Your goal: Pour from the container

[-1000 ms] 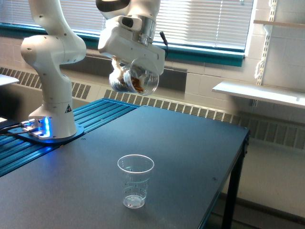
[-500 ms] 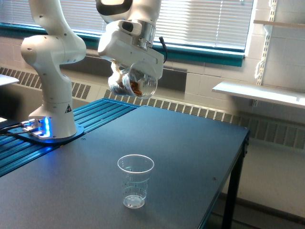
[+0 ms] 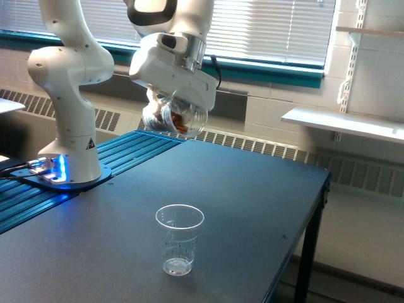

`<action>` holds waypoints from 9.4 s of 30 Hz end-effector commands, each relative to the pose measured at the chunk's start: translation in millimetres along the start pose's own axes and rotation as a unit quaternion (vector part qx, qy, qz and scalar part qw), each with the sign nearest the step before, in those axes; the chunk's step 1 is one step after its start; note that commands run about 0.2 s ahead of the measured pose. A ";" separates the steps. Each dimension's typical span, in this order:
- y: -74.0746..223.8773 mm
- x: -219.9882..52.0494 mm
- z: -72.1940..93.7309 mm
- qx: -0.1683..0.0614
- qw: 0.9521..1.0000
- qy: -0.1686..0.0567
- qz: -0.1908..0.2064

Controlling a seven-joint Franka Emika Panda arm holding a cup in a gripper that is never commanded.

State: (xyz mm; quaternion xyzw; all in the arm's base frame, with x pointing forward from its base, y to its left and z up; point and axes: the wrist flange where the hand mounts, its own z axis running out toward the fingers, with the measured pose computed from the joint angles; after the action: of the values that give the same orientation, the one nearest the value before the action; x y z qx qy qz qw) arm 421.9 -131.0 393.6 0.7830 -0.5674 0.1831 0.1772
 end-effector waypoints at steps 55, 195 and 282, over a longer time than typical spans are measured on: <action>-1.6 -15.0 40.1 -0.025 1.000 0.002 -0.011; -45.7 -23.0 58.9 -0.172 0.985 -0.017 -0.029; -62.6 -25.8 58.4 -0.239 0.970 -0.030 -0.044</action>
State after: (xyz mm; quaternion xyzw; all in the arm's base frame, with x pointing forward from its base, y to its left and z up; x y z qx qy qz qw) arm 476.1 -123.1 323.7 0.7441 -0.5700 0.0157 0.3481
